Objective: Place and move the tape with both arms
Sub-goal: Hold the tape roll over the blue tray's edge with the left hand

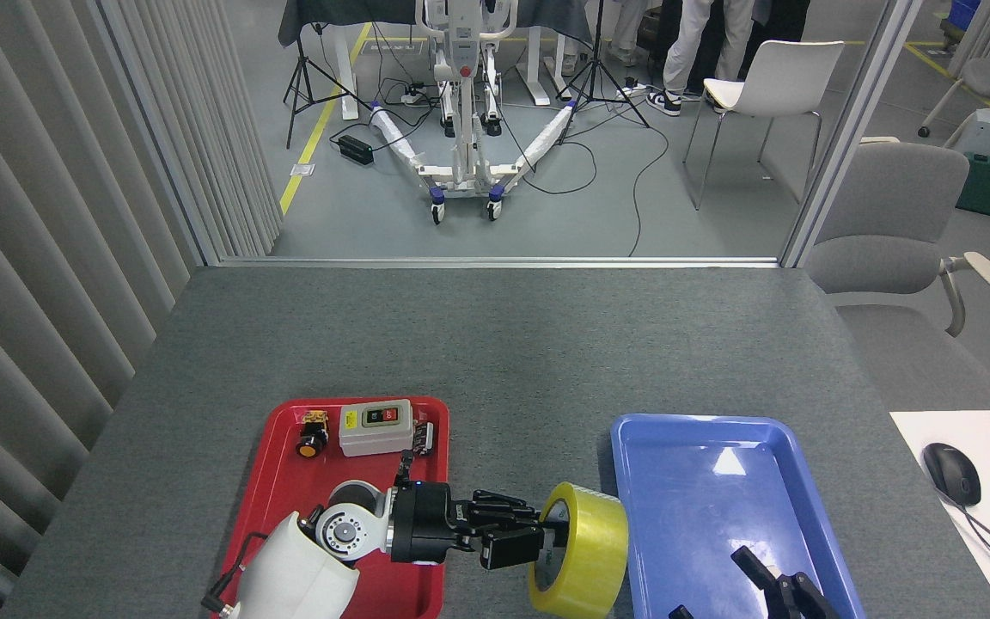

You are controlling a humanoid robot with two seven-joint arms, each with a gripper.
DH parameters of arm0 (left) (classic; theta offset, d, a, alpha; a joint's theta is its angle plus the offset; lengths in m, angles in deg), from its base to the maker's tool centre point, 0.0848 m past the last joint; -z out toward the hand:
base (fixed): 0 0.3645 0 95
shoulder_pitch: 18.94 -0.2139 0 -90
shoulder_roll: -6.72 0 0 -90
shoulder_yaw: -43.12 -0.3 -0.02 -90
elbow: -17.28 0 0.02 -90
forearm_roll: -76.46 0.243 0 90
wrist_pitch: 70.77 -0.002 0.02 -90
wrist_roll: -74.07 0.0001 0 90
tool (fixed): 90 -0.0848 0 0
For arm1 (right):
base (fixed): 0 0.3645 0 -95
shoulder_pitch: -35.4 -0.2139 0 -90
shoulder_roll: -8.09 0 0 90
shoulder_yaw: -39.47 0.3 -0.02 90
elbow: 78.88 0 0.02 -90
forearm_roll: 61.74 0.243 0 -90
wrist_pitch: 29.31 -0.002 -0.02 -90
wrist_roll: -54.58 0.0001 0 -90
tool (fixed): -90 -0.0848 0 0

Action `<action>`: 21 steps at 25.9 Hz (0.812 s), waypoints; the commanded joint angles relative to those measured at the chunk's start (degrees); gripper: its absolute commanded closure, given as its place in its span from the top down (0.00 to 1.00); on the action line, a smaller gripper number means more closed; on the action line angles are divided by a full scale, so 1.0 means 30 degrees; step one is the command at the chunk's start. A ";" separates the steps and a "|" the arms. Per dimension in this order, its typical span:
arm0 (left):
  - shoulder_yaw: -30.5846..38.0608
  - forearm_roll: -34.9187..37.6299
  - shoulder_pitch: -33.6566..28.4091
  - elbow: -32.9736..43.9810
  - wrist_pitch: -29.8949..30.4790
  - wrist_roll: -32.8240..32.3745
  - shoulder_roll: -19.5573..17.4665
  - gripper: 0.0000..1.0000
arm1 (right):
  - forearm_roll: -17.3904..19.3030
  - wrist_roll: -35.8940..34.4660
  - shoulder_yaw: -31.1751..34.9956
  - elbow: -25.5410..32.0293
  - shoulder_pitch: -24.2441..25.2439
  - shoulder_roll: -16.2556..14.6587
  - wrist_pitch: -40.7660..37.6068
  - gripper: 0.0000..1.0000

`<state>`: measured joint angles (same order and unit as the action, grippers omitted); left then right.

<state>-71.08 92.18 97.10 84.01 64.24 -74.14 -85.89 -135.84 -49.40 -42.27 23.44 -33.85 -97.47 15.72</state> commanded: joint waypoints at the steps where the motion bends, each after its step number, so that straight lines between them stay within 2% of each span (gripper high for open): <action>1: -0.0282 0.0006 -0.0006 -0.0006 -0.0005 0.0008 -0.0010 0.00 | 0.0000 0.0031 -0.0293 0.0111 0.0056 0.0030 -0.0008 1.00; 9: -0.0867 0.0006 0.0024 -0.0035 -0.0005 0.0008 0.0137 0.00 | 0.0000 0.0060 -0.1084 0.0141 0.0320 -0.0028 -0.0008 1.00; 13: -0.0867 -0.0082 0.0024 -0.0006 -0.0005 0.0037 0.0107 0.00 | 0.0000 0.0060 -0.1993 0.0170 0.0584 -0.1200 -0.0008 1.00; 21: -0.0867 -0.0258 0.0024 -0.0006 -0.0005 0.0008 0.0049 0.00 | 0.0030 0.0002 -0.2784 0.0170 0.0818 -0.1288 -0.0008 1.00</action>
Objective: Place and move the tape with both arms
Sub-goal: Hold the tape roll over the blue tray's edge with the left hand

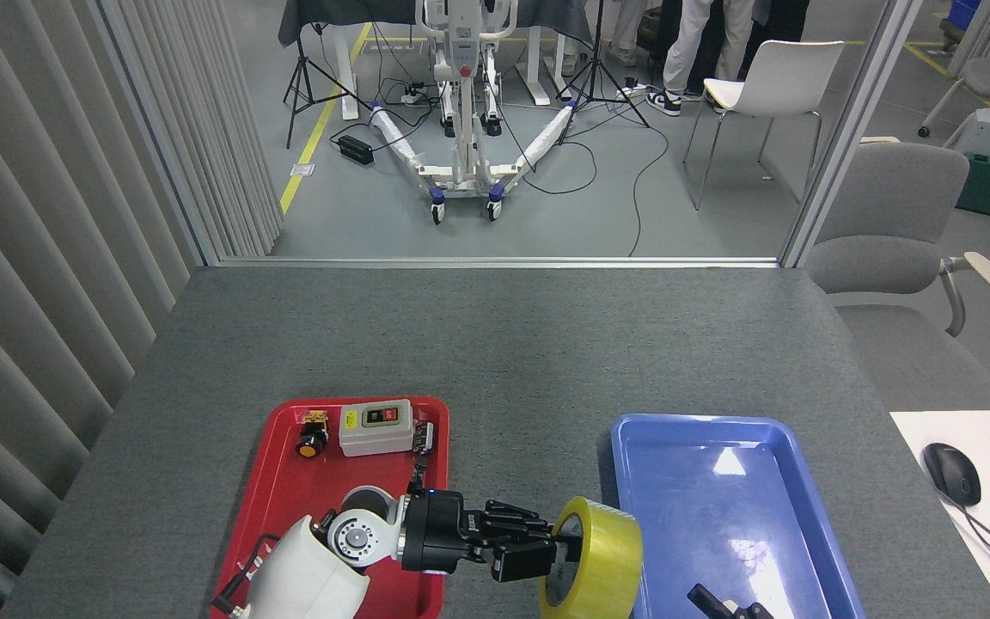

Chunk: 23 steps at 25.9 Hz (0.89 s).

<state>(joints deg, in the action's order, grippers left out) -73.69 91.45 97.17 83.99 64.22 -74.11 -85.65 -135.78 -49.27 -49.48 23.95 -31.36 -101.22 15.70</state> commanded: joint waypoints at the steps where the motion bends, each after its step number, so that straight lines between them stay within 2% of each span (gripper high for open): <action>1: -0.0027 -0.0016 0.0001 0.0001 0.0003 -0.0003 -0.0001 0.00 | 0.0011 -0.0013 -0.0729 0.0001 -0.0102 -0.0038 -0.0001 1.00; 7: 0.0002 -0.0016 -0.0028 0.0060 0.0003 -0.0003 -0.0147 0.00 | 0.0011 -0.0013 -0.2077 0.0030 -0.0219 0.0020 -0.0001 1.00; 23: -0.0554 0.0247 -0.0497 -0.0058 0.0003 -0.0003 0.0029 0.00 | -0.0077 0.0017 -0.2604 0.0001 -0.0805 0.0196 -0.0001 1.00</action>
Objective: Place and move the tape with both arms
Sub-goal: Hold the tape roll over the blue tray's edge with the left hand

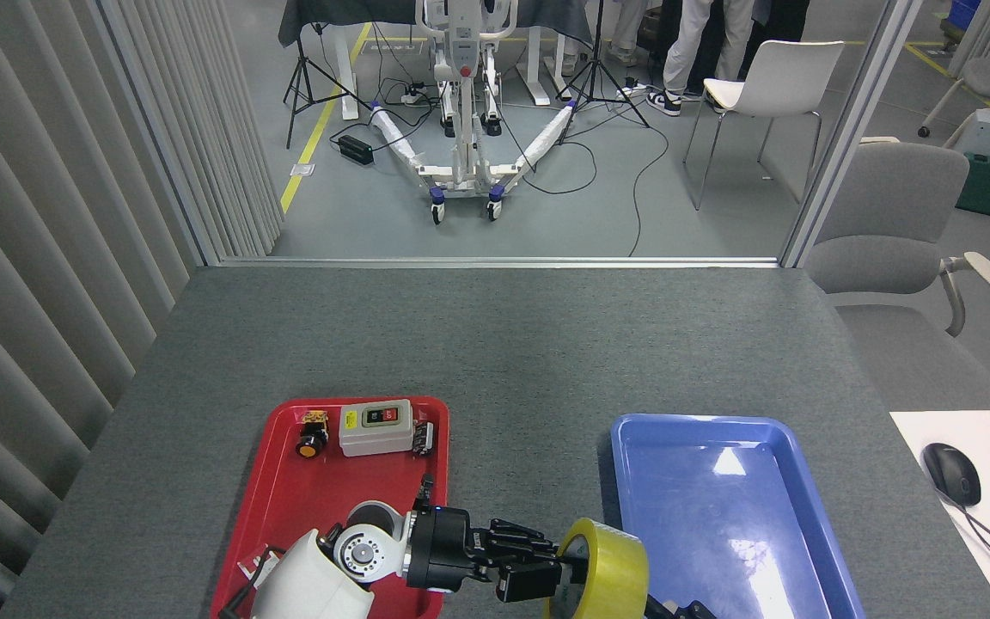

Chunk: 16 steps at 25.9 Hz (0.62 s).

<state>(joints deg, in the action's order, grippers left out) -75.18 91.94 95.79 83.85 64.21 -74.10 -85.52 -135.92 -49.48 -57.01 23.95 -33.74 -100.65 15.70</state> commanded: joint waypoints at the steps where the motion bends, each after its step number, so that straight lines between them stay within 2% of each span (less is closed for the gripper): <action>1: -0.0087 0.0085 -0.0184 -0.0011 0.0005 -0.0003 -0.0017 0.00 | -0.0059 0.0087 -0.0095 0.0000 0.0020 0.0037 0.0000 1.00; 7: -0.0174 0.0056 -0.0418 0.0077 0.0005 -0.0003 -0.0016 0.00 | -0.0089 0.0116 -0.0153 0.0000 0.0020 0.0095 0.0000 0.97; 9: -0.0292 0.0056 -0.0418 0.0106 0.0005 -0.0032 -0.0017 0.00 | -0.0089 0.0116 -0.0153 0.0000 0.0020 0.0095 0.0000 0.92; 13: -0.0292 0.0056 -0.0418 0.0165 0.0005 -0.0003 -0.0046 0.00 | -0.0089 0.0087 -0.0153 0.0000 0.0108 0.0095 0.0000 0.75; 16: -0.0292 0.0056 -0.0418 0.0135 0.0005 -0.0003 -0.0017 0.00 | -0.0089 0.0087 -0.0065 0.0000 0.0283 -0.0051 0.0000 0.73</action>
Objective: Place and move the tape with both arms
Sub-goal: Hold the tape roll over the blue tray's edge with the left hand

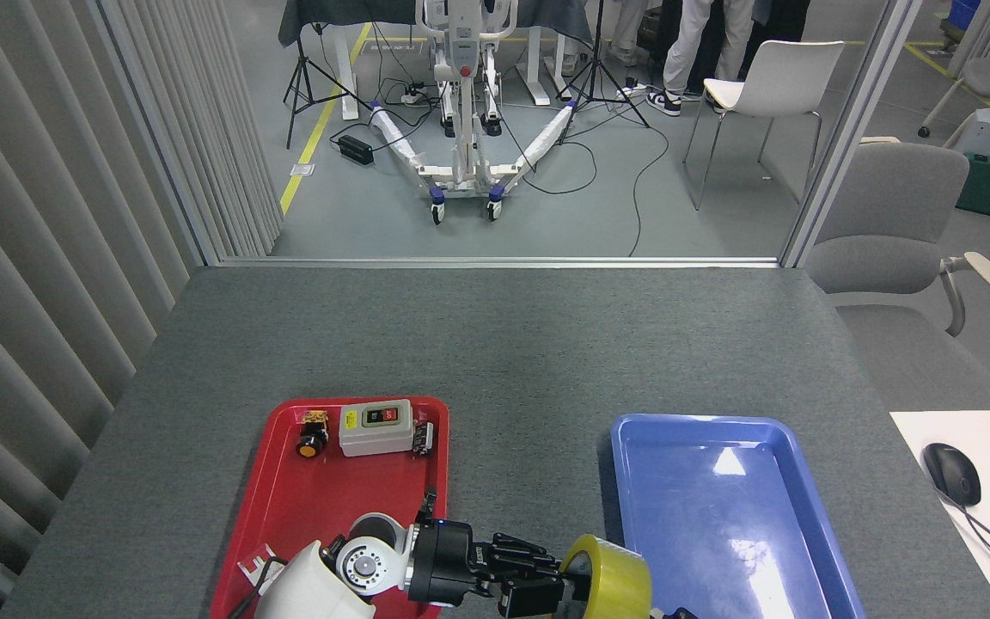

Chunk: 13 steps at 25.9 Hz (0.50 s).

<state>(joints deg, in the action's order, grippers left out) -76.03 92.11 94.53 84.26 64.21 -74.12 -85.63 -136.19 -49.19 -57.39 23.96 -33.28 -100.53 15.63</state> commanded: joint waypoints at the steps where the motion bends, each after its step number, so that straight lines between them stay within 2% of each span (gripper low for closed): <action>1: -0.0008 -0.0001 -0.0001 -0.0003 0.0006 0.0001 0.0019 0.00 | 0.0000 -0.0009 0.0090 -0.0002 0.0188 -0.0093 0.0022 0.73; 6: -0.0008 -0.0001 -0.0001 -0.0091 0.0006 0.0001 0.0019 0.00 | 0.0000 0.0079 0.0295 -0.0002 0.0598 -0.0093 0.0022 0.62; 8: 0.0022 -0.0001 -0.0001 -0.0091 0.0006 0.0001 0.0019 0.00 | 0.0000 0.0109 0.0325 -0.0002 0.0628 -0.0093 0.0022 0.61; 13: 0.0051 -0.0001 -0.0001 0.0085 0.0006 -0.0028 -0.0039 0.10 | 0.0000 0.0138 0.0442 -0.0002 0.0715 -0.0064 0.0022 0.57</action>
<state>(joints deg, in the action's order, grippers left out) -75.92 92.11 94.53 84.15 64.11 -74.08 -85.61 -136.19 -49.17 -56.24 23.95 -31.31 -100.79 15.53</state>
